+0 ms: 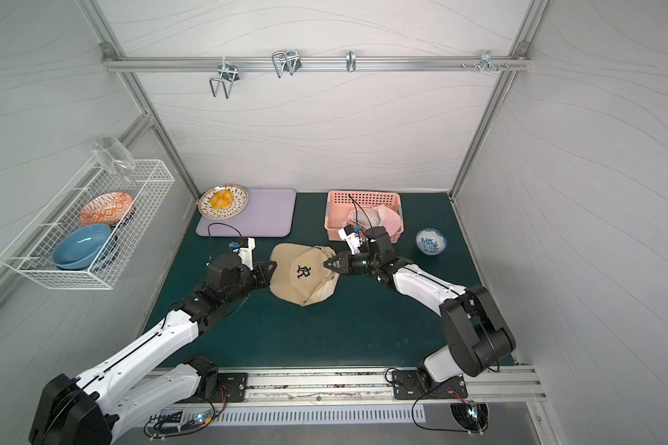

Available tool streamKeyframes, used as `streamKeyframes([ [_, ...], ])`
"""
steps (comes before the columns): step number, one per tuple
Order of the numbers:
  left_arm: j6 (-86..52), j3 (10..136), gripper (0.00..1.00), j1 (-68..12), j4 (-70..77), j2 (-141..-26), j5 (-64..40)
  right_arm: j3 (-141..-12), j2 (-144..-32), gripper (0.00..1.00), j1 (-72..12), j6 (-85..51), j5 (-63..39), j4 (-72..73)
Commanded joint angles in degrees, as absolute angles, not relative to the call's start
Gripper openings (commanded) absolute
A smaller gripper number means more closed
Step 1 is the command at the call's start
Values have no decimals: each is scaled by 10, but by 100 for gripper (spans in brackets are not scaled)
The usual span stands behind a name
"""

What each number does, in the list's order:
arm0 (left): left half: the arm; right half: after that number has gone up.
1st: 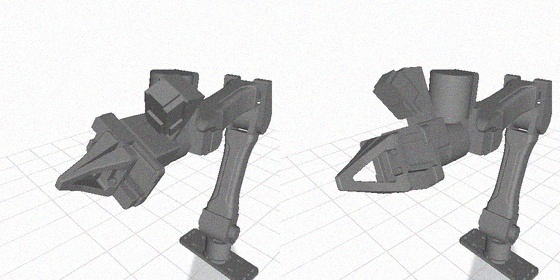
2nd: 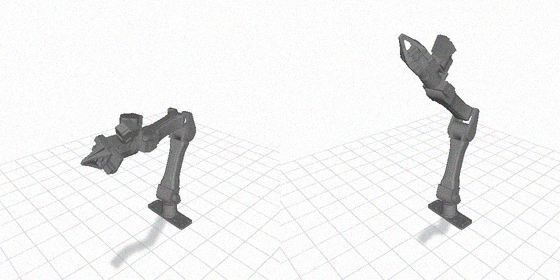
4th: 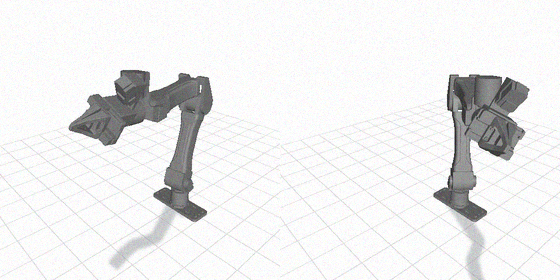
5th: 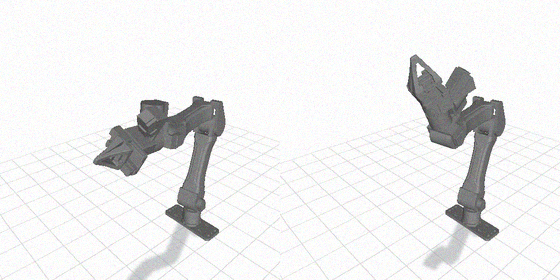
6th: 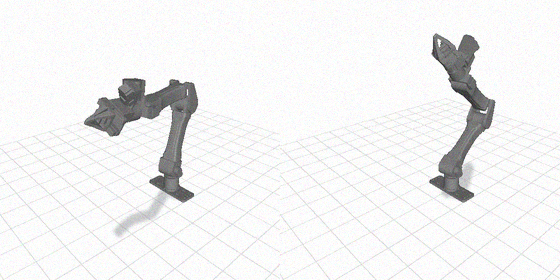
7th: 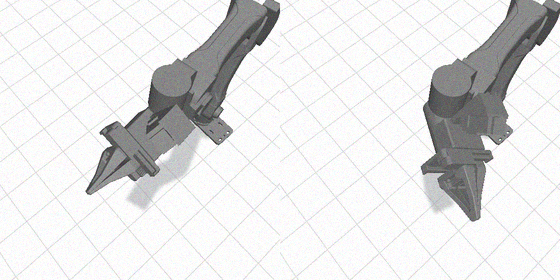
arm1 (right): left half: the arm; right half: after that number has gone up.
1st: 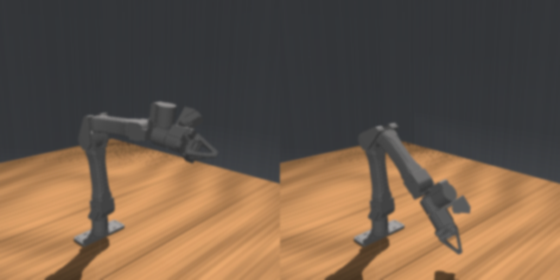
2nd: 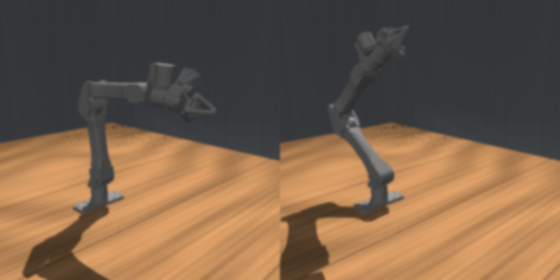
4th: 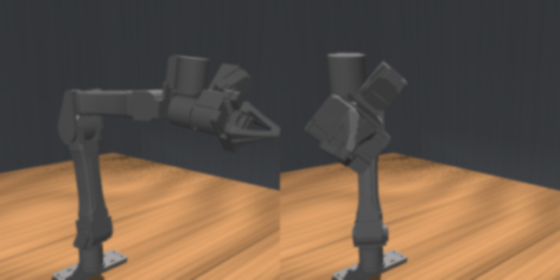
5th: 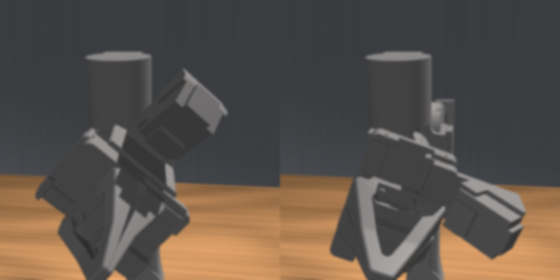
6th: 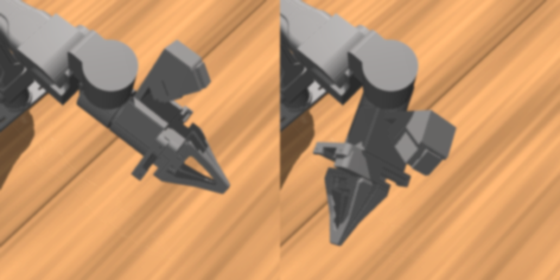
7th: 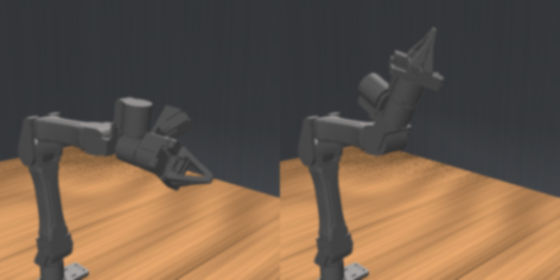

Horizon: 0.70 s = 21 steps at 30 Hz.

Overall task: Turn the baseball cap inside out
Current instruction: Turn over the baseball cap.

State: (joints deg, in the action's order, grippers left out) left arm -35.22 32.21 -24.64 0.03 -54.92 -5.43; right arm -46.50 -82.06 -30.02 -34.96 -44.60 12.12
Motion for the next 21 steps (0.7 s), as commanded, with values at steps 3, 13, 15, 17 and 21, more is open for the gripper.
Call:
streamKeyframes([
  [3, -422, 323, 0, -186, 8, -571, -73, -457, -748, 0, -283, -377, -574, 151],
  [13, -457, 307, 0, -140, 15, -569, -125, -426, -713, 0, -254, -392, -625, 169],
  [15, -449, 308, 0, -140, 38, -569, -163, -433, -717, 0, -259, -364, -604, 123],
  [17, -444, 310, 0, -140, 68, -572, -208, -454, -725, 6, -272, -305, -555, 36],
  [21, -436, 329, 0, -141, 79, -579, -271, -479, -746, 36, -304, -250, -464, -36],
])
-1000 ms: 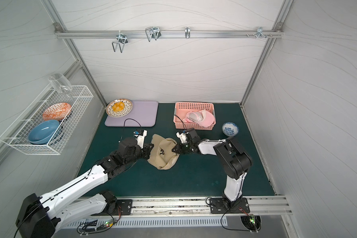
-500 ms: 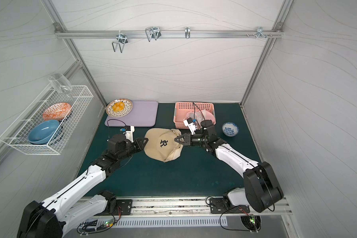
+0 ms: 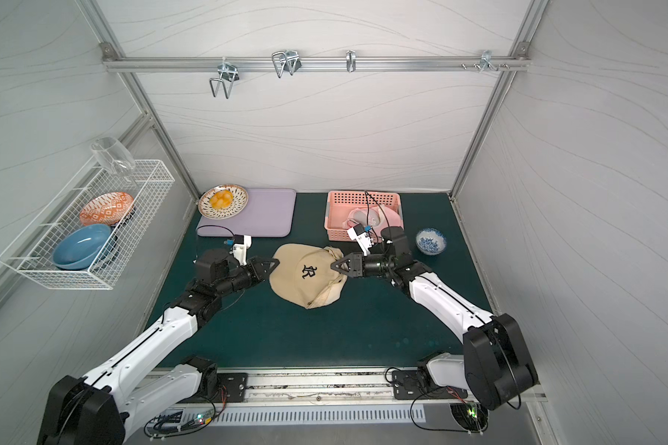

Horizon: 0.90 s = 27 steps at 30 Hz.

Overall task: Turn the baseball cap inside out
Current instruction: Turn over the baseball cap.

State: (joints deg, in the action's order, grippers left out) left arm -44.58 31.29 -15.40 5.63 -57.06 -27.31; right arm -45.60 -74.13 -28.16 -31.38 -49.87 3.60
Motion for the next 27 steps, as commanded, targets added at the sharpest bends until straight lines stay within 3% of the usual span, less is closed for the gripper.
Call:
streamKeyframes([
  [1, -433, 333, 0, -141, 78, -579, -280, -484, -749, 41, -312, -240, -437, -53],
  [4, -414, 339, 0, -148, 70, -578, -286, -504, -752, 51, -343, -200, -318, -114],
  [12, -347, 358, 0, -200, 15, -612, -236, -554, -772, 54, -419, -153, -36, -214],
  [17, -326, 364, 0, -214, -9, -631, -191, -559, -775, 63, -436, -164, 90, -240],
  [20, -321, 362, 0, -213, -16, -635, -175, -555, -776, 65, -435, -157, 79, -238],
  [27, -321, 360, 0, -216, 3, -646, -200, -558, -804, 59, -454, -107, -128, -181],
])
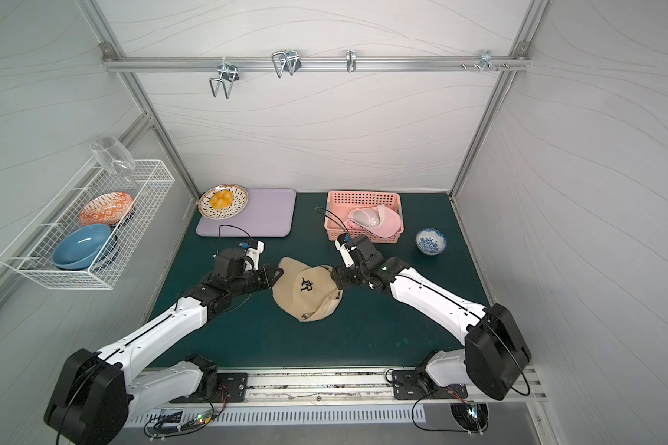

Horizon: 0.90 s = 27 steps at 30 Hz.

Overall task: Turn the baseball cap inside out
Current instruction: Turn over the baseball cap.

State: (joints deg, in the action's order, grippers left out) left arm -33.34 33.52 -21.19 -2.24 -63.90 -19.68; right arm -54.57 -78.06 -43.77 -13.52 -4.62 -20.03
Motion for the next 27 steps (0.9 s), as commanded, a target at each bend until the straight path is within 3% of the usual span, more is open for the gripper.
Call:
streamKeyframes([
  [1, -320, 362, 0, -217, 5, -647, -203, -566, -818, 57, -461, -102, -130, -184],
  [11, -317, 363, 0, -221, 0, -642, -196, -642, -977, 51, -490, -108, -99, -200],
  [19, -326, 353, 0, -221, 4, -633, -168, -588, -986, 60, -494, -111, -80, -194],
  [27, -326, 351, 0, -221, 16, -649, -184, -585, -1021, 61, -505, -119, -47, -179],
])
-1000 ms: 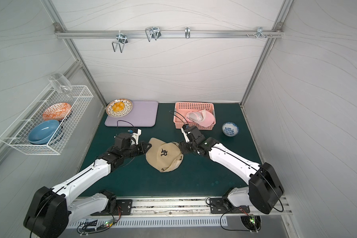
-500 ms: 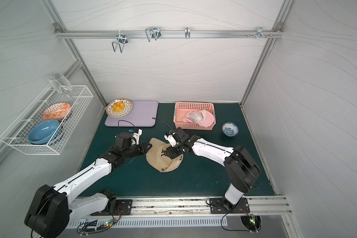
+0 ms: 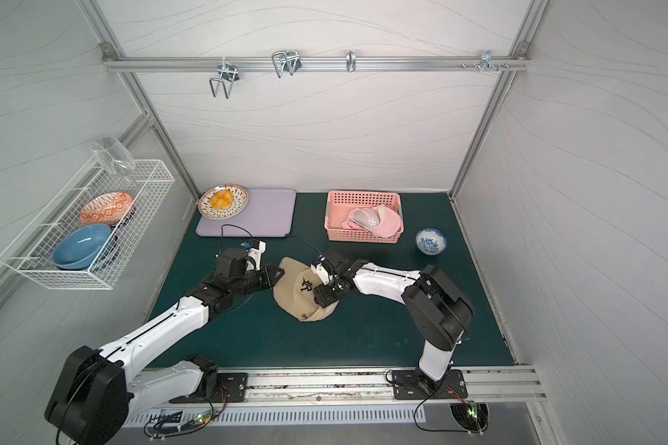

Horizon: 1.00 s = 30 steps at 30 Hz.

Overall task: Turn the baseball cap inside out
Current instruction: Turn over the baseball cap.

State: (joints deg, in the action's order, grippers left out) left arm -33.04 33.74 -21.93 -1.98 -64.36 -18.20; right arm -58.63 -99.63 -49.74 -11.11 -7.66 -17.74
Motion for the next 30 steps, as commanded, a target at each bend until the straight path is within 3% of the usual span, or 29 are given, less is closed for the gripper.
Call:
streamKeyframes([
  [1, -326, 350, 0, -221, 16, -651, -185, -587, -1026, 61, -505, -124, -38, -172],
  [9, -326, 343, 0, -221, 25, -676, -195, -598, -1083, 56, -513, -139, -11, -154],
  [12, -325, 340, 0, -220, 25, -679, -192, -596, -1092, 44, -516, -141, 3, -152],
  [16, -324, 338, 0, -220, 27, -681, -188, -590, -1089, 19, -516, -141, 3, -142],
  [17, -324, 338, 0, -221, 27, -683, -187, -588, -1083, 9, -515, -139, -2, -138],
  [19, -325, 339, 0, -221, 25, -684, -184, -583, -1068, 0, -511, -136, -20, -128],
  [30, -343, 341, 0, -218, 3, -670, -128, -515, -877, 0, -449, -158, -201, -64],
])
